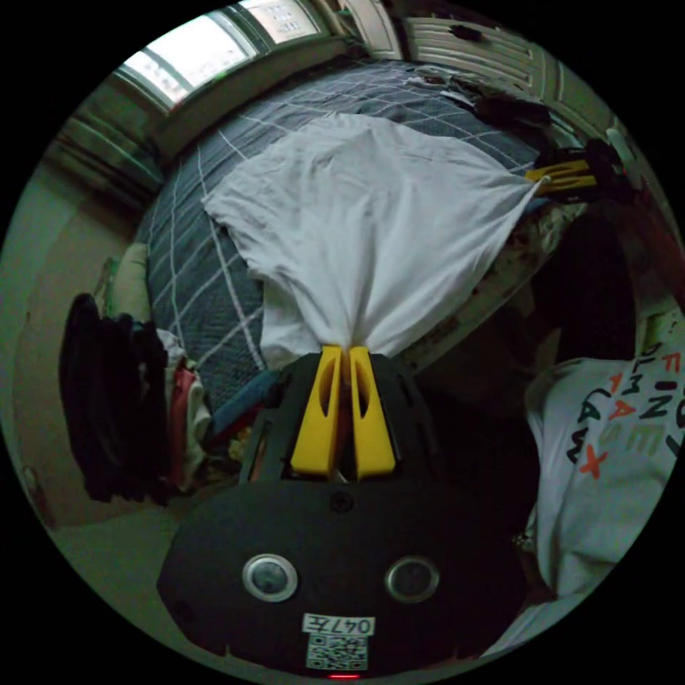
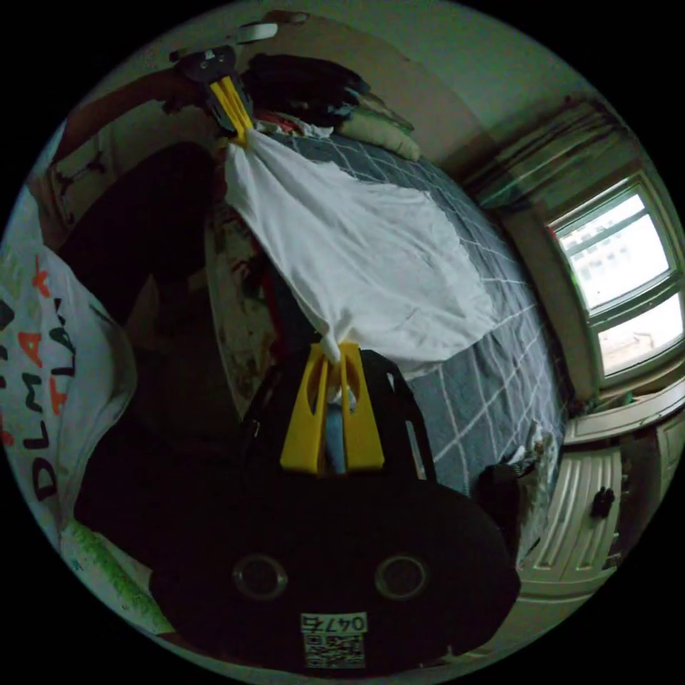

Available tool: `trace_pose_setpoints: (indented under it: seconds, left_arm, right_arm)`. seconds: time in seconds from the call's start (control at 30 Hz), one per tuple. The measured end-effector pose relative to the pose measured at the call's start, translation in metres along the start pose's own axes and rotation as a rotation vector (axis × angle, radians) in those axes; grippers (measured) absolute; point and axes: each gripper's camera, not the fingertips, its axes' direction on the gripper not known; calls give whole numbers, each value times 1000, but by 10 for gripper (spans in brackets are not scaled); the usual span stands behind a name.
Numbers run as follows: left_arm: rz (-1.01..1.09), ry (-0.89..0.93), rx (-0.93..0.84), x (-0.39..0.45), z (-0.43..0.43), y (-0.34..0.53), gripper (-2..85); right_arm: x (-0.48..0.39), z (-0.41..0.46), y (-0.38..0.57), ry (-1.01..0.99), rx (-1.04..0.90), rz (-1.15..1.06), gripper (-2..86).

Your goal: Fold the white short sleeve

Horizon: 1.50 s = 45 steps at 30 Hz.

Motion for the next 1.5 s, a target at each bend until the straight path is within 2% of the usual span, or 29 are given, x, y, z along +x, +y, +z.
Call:
trace_pose_setpoints:
  seconds: [0.2, 0.3, 0.4, 0.53, 0.63, 0.7, 0.77, 0.83, 1.0, 1.1, 1.13, 1.2, 1.37, 1.43, 1.5]
  left_arm:
    - [-19, 54, -67, 19, 53, -21, 30]
    - [-50, 31, -74, 27, 60, -21, 69]
    - [-119, -7, -33, 31, 54, -12, 91]
    - [5, 73, 123, 69, 35, -45, 96]
    - [197, 242, 284, 135, 29, -99, 101]
    - [243, 317, 358, 177, 37, -136, 100]
    - [202, 382, 412, 216, 61, -186, 100]
    - [141, 405, 412, 230, 84, -223, 109]
    - [28, 220, 320, 252, 149, -278, 114]
    - [14, 192, 249, 257, 179, -288, 61]
    - [-29, 182, 236, 254, 187, -289, 14]
    - [-58, 201, 264, 247, 191, -286, 1]
    - [-106, 478, 441, 208, 176, -276, -3]
    - [-135, 441, 477, 188, 174, -284, 2]
    - [-132, 362, 482, 171, 178, -305, 13]
  right_arm:
    - [28, 36, 32, -192, -57, 1, 25]
    - [40, 20, 62, -171, 6, -7, 39]
    - [69, 2, 102, -71, 68, 111, 36]
    - [153, 15, 153, 46, 139, 413, 21]
    - [213, 53, 169, 65, 125, 507, 23]
    - [242, 80, 177, 67, 110, 549, 24]
    - [269, 104, 188, 1, 129, 601, 25]
    - [300, 133, 202, -161, 132, 633, 27]
    - [330, 172, 222, -338, 102, 615, 22]
    - [338, 187, 230, -384, 86, 609, 5]
    - [340, 186, 236, -363, 77, 601, 1]
    - [348, 170, 248, -349, 61, 610, -2]
    - [346, 80, 311, -155, 18, 645, -3]
    - [338, 58, 349, -87, -34, 720, -3]
    - [330, 57, 374, -123, -24, 785, -3]
